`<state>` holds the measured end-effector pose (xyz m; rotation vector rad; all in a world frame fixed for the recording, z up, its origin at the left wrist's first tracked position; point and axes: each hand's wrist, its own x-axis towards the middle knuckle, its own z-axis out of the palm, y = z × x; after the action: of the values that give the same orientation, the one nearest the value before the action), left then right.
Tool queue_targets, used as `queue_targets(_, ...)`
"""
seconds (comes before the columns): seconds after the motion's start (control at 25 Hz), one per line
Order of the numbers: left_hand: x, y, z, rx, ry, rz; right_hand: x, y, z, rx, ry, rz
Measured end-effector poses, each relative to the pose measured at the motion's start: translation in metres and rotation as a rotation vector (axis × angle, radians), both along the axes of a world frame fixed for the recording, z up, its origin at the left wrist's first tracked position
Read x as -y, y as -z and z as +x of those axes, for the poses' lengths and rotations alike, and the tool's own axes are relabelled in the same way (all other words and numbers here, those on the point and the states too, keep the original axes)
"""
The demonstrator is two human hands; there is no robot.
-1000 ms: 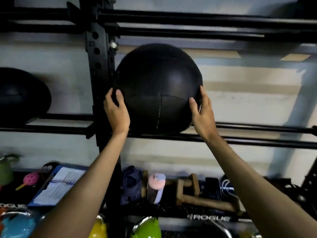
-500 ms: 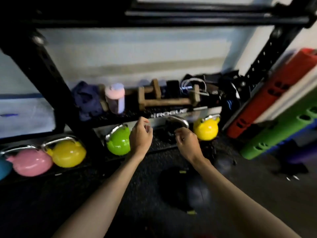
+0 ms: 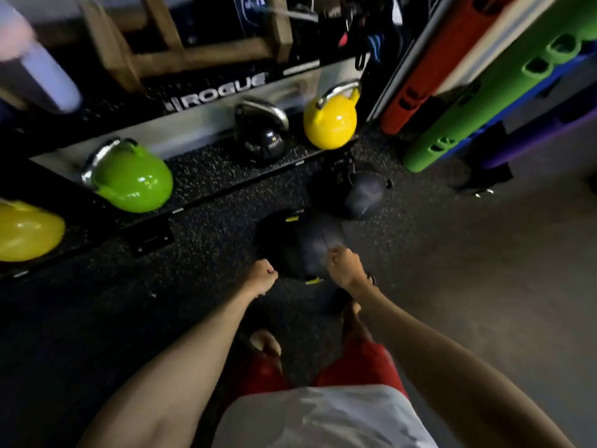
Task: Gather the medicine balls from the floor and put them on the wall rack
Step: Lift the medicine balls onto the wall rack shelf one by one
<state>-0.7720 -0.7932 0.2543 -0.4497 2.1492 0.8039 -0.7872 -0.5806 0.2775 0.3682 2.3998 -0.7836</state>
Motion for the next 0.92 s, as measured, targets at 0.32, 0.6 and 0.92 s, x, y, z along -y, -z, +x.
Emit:
queue_targets(0.32, -0.096, 0.085, -0.01, 0.193, -0.3, 0.034, -0.107, 0.103, -0.034, 0.215, -0.149, 0.051)
queue_targets(0.6, -0.158, 0.204, -0.042, 0.236, -0.783, 0.121, -0.183, 0.234, -0.107, 0.417, -0.248, 0.127)
queue_targets(0.92, -0.111, 0.376, -0.093, 0.106, -1.155, 0.114, -0.175, 0.418, -0.196, 0.497, 0.277, -0.136)
